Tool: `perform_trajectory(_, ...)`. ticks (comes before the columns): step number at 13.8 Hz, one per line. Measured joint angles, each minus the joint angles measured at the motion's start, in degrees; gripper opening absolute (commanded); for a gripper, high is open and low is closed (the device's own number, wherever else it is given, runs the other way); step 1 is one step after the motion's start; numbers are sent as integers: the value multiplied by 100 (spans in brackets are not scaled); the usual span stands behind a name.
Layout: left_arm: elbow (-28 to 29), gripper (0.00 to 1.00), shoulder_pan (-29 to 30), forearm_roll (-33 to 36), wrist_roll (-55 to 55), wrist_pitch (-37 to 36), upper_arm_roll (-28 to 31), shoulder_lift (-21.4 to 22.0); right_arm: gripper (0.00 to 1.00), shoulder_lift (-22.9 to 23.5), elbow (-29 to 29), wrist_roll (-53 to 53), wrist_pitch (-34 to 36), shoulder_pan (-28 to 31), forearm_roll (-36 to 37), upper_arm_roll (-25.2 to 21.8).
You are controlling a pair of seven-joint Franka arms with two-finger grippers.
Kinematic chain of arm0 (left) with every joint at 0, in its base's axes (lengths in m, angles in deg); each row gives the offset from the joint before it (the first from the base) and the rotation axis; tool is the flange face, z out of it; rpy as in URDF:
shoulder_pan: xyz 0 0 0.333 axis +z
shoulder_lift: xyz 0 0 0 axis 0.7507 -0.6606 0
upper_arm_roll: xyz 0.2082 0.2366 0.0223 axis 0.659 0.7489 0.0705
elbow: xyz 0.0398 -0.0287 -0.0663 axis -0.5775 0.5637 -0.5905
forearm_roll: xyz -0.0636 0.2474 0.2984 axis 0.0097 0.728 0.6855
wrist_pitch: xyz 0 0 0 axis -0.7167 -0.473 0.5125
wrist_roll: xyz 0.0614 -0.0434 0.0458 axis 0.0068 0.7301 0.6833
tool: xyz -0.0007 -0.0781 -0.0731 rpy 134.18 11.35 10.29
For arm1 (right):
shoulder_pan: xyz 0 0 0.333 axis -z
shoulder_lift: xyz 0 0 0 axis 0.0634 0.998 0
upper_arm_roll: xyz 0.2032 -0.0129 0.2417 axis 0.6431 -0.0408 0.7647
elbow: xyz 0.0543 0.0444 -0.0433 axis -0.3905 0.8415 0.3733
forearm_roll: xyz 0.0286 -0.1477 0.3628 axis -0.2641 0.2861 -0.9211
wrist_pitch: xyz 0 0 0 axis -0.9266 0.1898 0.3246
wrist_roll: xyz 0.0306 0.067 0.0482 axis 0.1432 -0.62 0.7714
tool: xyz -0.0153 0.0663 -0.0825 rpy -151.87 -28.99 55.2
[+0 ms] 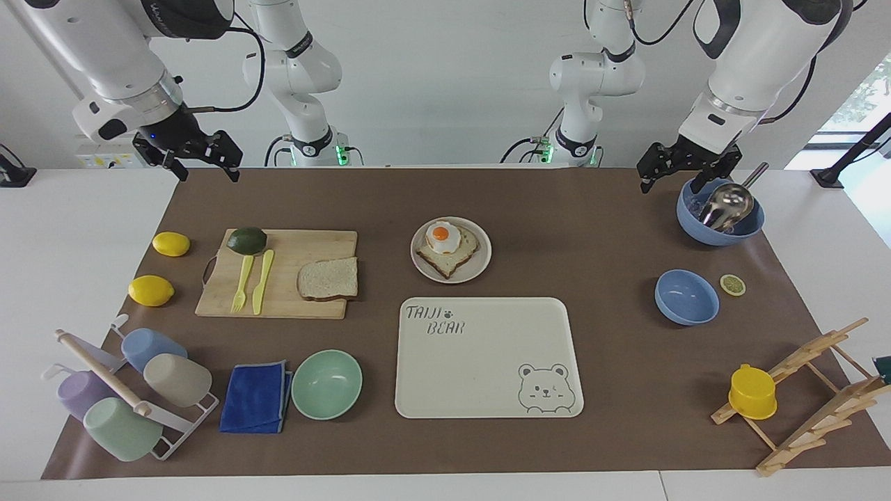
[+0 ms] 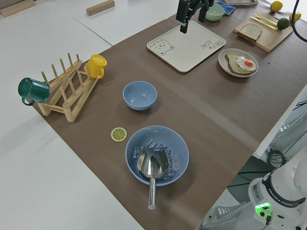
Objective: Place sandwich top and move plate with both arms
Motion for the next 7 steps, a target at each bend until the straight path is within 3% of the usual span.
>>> perform_trajectory(3, 0, 100, 0, 0, 0, 0, 0, 0, 100, -4, 5, -121, -29, -390, 183, 89)
perform_trajectory(7, 0, 100, 0, 0, 0, 0, 0, 0, 100, 319, 90, -1218, -145, -1851, 1099, 176)
